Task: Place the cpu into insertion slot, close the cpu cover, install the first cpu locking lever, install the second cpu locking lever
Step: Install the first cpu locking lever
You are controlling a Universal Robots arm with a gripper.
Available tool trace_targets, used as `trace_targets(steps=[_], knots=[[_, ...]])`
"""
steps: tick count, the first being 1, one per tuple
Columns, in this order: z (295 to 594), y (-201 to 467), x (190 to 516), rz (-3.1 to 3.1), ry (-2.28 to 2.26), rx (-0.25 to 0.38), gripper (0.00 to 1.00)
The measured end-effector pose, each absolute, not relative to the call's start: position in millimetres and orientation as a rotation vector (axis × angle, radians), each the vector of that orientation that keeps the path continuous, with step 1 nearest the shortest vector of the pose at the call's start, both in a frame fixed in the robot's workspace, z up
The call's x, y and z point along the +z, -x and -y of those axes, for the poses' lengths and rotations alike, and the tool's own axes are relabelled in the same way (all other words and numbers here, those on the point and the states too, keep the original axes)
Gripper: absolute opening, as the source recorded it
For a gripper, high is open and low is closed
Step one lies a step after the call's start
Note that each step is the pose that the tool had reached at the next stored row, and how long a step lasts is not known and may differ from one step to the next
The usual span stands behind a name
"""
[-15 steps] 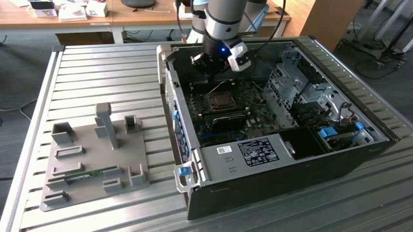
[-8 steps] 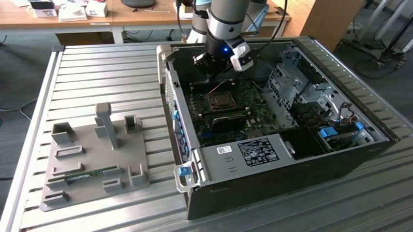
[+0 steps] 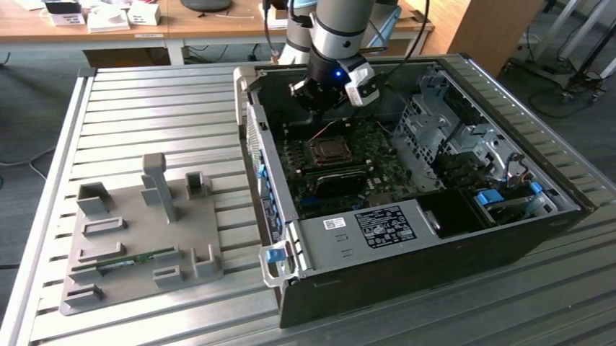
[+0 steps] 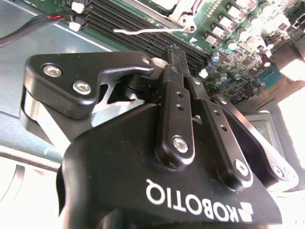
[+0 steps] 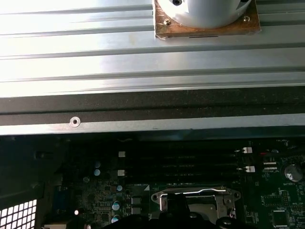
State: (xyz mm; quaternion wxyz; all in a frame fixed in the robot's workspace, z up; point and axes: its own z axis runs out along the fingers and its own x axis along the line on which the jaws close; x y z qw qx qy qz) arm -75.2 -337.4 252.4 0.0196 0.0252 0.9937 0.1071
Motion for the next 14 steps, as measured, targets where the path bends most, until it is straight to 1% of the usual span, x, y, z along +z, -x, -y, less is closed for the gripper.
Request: trace_targets(steps=[4,10,14], knots=[[337.3,73.0,251.8,-3.084,-0.078,0.333,0.11],[337.2,72.3,251.5,-3.081,-0.079,0.360,0.11],[337.2,71.6,251.3,-3.078,-0.106,0.361,0.11]])
